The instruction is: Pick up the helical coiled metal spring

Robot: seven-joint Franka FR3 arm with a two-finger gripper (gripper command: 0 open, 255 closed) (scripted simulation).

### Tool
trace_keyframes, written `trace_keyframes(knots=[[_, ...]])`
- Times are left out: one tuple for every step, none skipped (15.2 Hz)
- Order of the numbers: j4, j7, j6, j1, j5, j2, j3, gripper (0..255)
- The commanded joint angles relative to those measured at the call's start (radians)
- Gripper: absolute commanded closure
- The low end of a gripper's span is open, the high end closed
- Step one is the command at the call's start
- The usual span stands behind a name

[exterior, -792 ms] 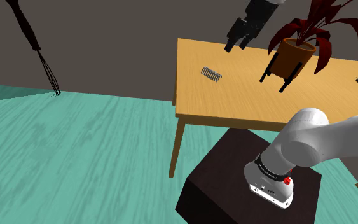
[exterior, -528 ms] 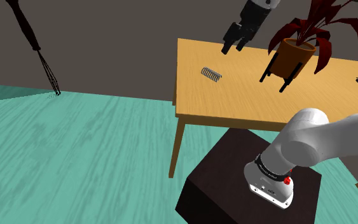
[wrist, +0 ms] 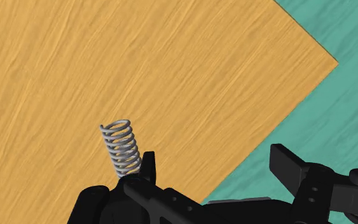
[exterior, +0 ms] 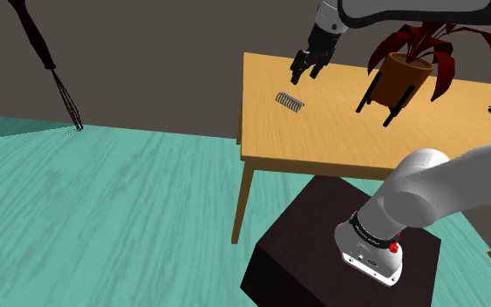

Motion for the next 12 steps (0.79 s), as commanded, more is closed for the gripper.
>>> trace_keyframes(knots=[[-0.004, -0.016, 0.047, -0.011, -0.019, 0.052, -0.018, 0], [-0.001, -0.022, 0.068, -0.016, -0.027, 0.082, -0.026, 0], [0.004, -0.028, 0.089, -0.021, -0.035, 0.112, -0.034, 0], [0.01, -0.035, 0.109, -0.026, -0.043, 0.143, -0.042, 0], [0.017, -0.041, 0.129, -0.03, -0.05, 0.174, -0.049, 0], [0.025, -0.047, 0.148, -0.035, -0.057, 0.206, -0.057, 0], [0.034, -0.053, 0.167, -0.04, -0.063, 0.238, -0.065, 0], [0.044, -0.059, 0.185, -0.044, -0.069, 0.271, -0.072, 0], [0.055, -0.065, 0.202, -0.049, -0.074, 0.304, -0.08, 0], [0.068, -0.07, 0.219, -0.054, -0.079, 0.338, -0.087, 0], [0.081, -0.076, 0.236, -0.058, -0.084, 0.372, -0.095, 0], [0.095, -0.082, 0.252, -0.063, -0.088, 0.406, -0.102, 0]])
